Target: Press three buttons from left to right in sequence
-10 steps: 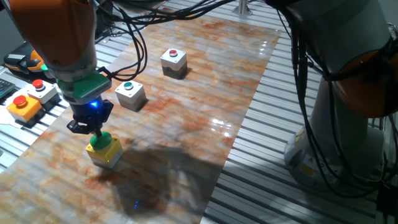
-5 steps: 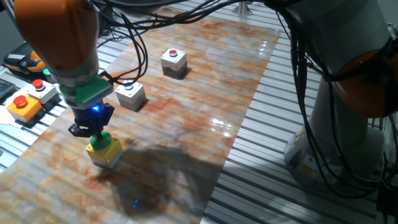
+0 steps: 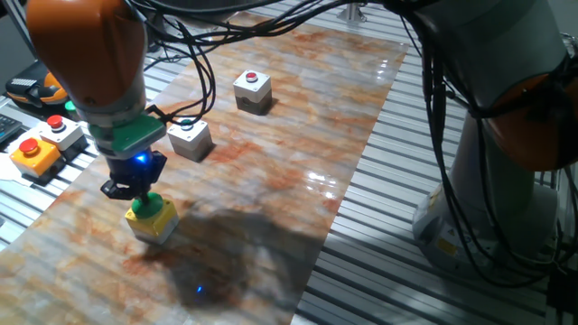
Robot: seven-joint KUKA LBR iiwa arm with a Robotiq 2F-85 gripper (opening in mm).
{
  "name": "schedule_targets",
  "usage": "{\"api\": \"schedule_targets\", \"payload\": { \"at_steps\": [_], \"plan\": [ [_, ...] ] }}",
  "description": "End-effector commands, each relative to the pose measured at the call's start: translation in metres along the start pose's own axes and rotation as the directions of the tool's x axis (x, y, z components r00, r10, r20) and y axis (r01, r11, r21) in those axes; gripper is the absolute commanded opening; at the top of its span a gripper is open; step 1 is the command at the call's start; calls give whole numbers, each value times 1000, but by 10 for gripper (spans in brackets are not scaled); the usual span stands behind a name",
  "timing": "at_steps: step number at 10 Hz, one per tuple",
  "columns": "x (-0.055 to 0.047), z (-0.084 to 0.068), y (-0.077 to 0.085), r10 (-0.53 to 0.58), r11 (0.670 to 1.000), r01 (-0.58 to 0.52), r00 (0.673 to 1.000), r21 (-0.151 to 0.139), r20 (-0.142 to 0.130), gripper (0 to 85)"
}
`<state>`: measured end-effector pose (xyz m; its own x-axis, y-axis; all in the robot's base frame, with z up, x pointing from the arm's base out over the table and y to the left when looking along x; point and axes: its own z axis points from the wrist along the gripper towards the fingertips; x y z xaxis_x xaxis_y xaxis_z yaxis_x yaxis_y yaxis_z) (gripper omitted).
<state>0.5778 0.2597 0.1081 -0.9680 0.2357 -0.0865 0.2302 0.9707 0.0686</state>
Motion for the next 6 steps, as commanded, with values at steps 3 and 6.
{"api": "schedule_targets", "payload": {
  "at_steps": [3, 6],
  "plan": [
    [-4, -28, 6, 7, 1000, -7, 1000, -2, -10, 0],
    [-7, -38, 2, 11, 1000, -11, 1000, -12, -8, 0]
  ]
}}
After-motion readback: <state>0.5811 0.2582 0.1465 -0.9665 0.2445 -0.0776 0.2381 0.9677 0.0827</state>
